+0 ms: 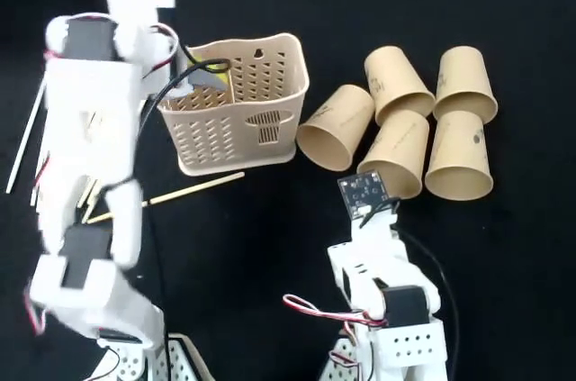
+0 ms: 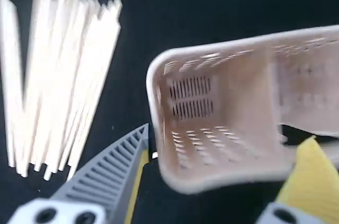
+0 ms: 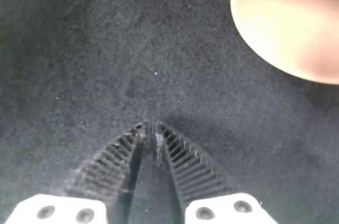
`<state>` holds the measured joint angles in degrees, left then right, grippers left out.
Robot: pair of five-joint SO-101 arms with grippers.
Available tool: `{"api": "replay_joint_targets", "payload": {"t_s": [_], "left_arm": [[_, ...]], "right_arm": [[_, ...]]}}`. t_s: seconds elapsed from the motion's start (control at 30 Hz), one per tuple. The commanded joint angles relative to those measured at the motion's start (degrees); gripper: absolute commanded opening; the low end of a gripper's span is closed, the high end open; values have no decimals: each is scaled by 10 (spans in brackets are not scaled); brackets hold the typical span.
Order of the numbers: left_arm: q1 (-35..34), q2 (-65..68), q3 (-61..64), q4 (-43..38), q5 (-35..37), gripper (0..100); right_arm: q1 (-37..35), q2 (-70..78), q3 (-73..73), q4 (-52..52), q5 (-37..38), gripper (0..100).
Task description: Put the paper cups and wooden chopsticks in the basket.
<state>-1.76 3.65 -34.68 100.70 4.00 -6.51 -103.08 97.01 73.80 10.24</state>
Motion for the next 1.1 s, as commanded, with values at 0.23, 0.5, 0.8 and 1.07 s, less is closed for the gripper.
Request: {"api": "replay_joint_targets", "payload": {"t_s": [0.23,0.5,0.8,1.07], "left_arm": [[-7,-473,248,0,-8,417],[-184,-747,545,-92,-10,417],[-310,-974,933,-216,-105,417],[-315,-1083,1123,-282,-102,417]], "right_arm": [[2,-41,-9,-5,77,33],[30,-40,-123,18,345,49],[26,-34,-238,26,372,291],[-18,-34,-174,-71,367,311]]}}
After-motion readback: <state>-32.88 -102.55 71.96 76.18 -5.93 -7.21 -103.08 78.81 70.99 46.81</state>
